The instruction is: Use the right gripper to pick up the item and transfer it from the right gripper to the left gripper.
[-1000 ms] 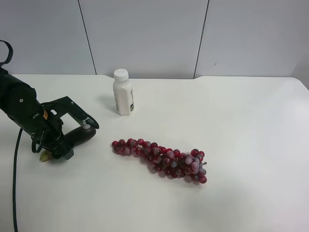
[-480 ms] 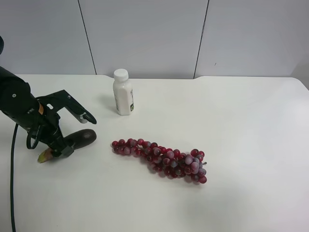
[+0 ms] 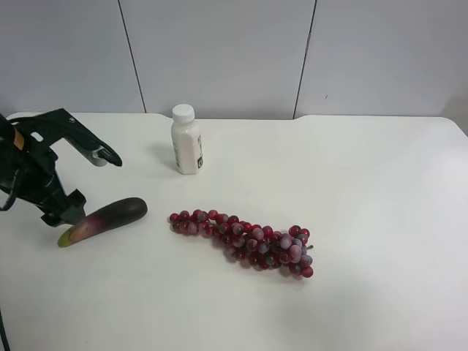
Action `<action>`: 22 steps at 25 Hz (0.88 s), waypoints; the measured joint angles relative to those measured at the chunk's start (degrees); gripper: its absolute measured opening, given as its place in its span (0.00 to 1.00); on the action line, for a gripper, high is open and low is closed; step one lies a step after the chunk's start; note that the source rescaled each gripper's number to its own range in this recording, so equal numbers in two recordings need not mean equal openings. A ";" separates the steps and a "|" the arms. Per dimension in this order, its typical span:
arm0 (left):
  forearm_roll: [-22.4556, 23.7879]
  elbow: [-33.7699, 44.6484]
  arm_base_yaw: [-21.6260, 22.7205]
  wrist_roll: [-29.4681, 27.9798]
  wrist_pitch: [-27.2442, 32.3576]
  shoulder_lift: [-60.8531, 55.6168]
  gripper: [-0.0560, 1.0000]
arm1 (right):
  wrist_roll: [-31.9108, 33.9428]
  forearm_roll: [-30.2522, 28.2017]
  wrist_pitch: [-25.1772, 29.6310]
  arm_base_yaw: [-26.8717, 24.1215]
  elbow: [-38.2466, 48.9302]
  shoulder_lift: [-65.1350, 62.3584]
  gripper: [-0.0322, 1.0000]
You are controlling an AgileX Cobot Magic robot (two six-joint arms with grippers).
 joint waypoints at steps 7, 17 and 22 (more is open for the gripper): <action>-8.57 0.00 0.00 -0.05 11.10 -16.09 1.00 | 0.00 0.00 0.00 0.00 0.00 0.00 1.00; -15.55 0.05 0.00 -0.05 32.06 -41.70 1.00 | 0.00 0.00 0.00 0.00 0.00 0.00 1.00; -15.93 0.32 0.00 -0.49 35.45 -54.22 1.00 | 0.00 0.00 0.00 0.00 0.00 0.00 1.00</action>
